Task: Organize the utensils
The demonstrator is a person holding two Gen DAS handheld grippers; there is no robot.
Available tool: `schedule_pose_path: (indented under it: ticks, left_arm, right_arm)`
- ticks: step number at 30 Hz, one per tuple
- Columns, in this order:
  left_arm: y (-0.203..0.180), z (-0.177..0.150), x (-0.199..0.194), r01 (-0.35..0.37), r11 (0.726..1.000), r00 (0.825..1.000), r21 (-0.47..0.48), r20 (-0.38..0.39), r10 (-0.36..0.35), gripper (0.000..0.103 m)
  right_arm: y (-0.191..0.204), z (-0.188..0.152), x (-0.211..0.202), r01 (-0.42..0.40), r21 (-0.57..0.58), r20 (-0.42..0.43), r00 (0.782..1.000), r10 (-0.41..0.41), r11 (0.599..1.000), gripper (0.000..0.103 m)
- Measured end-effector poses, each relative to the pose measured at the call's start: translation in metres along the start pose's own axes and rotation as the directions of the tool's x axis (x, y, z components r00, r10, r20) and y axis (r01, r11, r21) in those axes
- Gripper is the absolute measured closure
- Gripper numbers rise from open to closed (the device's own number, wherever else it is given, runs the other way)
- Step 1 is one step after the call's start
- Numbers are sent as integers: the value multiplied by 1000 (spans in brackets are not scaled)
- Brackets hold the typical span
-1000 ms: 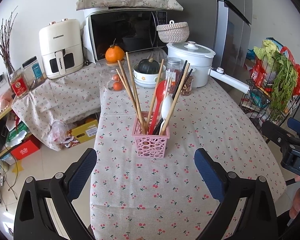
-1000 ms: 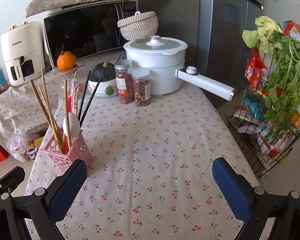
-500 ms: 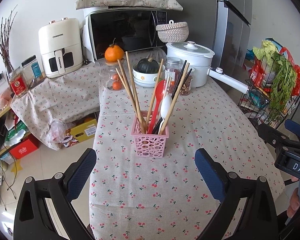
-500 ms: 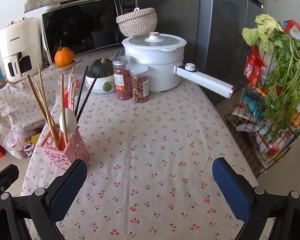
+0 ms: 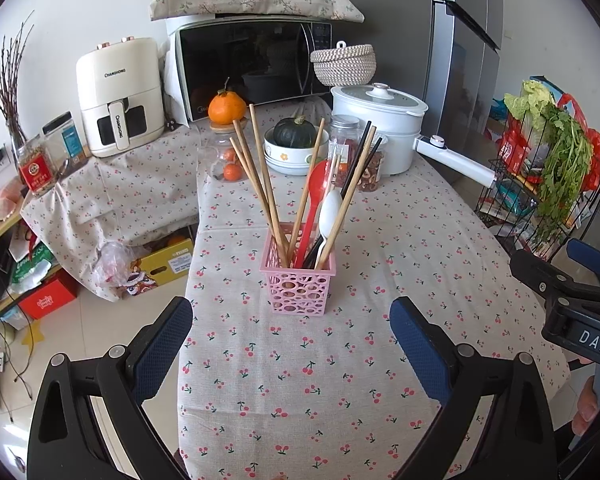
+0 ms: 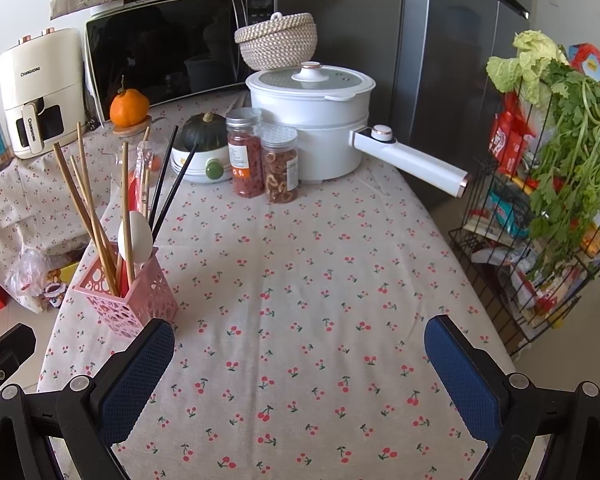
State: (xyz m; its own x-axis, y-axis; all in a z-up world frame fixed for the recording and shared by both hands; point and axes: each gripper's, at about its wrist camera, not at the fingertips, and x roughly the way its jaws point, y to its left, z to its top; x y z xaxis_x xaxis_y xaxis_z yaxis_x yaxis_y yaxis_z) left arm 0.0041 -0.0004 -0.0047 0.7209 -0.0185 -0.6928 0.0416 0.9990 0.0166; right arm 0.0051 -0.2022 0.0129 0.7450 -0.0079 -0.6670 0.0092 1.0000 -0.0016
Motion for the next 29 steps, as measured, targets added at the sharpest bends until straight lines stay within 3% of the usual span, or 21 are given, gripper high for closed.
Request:
schedule_pose_path:
  ticks: [29]
  left_arm:
    - [1,0,0,7,1000,1000,-7,1,-7,3]
  right_arm:
    - [0,-2,5,-3,0,-21,1000,3,1000,0]
